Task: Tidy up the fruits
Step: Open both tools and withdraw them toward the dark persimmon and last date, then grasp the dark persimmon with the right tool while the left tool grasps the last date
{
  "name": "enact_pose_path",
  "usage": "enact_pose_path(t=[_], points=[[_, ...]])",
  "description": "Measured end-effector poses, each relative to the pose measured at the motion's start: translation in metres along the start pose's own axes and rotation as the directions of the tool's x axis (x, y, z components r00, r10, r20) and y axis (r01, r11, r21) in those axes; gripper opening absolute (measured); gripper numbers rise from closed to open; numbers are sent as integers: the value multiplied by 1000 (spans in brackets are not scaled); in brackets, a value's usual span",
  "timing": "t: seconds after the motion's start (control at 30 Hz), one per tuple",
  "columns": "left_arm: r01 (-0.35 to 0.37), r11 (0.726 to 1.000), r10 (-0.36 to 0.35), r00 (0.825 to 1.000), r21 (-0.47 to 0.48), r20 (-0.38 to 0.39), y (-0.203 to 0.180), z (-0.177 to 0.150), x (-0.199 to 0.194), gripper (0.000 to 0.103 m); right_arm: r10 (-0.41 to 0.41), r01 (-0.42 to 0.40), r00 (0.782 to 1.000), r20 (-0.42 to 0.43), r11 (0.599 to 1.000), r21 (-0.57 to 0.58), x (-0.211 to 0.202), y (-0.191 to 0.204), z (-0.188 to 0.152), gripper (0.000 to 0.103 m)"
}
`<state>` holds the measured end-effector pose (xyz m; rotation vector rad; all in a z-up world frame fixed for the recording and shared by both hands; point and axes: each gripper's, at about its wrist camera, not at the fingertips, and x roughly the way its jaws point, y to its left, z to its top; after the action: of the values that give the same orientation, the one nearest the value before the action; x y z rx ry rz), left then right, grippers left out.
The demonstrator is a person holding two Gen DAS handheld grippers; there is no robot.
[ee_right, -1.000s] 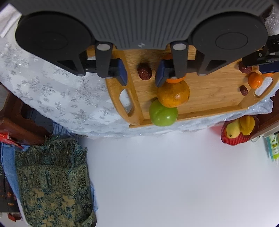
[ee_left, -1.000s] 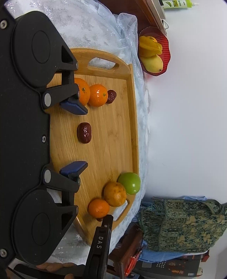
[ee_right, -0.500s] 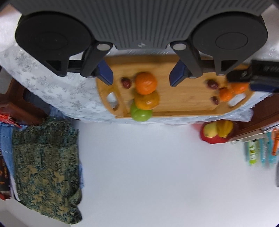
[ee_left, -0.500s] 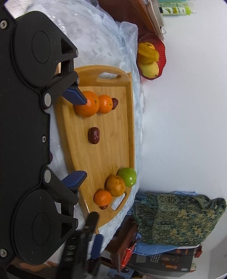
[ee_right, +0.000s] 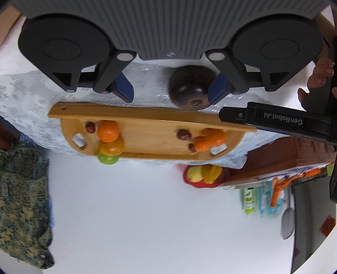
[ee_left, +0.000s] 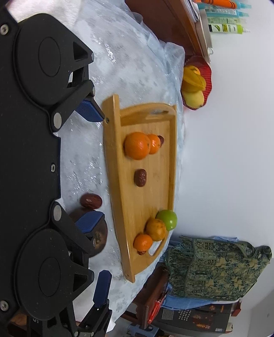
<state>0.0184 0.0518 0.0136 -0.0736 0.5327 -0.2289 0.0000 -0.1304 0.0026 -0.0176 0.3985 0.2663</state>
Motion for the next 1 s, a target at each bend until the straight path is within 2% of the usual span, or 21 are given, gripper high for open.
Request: enact_pose_path(t=[0.27, 0.43, 0.57, 0.8, 0.87, 1.0], points=[[-21, 1000, 21, 1000, -18, -3, 3, 1, 3, 91, 45, -46, 999, -26, 998, -50, 13, 16, -4, 87], [-27, 999, 27, 1000, -20, -14, 3, 1, 7, 91, 40, -42, 999, -29, 997, -60, 19, 23, -4, 87], [-28, 999, 28, 999, -27, -18, 2, 0, 9, 91, 31, -34, 998, -46, 998, -46, 24, 21, -4, 79], [-24, 1000, 24, 999, -20, -25, 0, -1, 12, 91, 22, -25, 997, -73, 999, -37, 30, 20, -6, 76], [-24, 1000, 23, 999, -18, -27, -1, -1, 13, 91, 21, -23, 997, -76, 999, -38, 31, 21, -6, 69], [-23, 1000, 23, 999, -17, -28, -1, -2, 13, 91, 29, -31, 997, -78, 999, -31, 30, 20, -5, 65]])
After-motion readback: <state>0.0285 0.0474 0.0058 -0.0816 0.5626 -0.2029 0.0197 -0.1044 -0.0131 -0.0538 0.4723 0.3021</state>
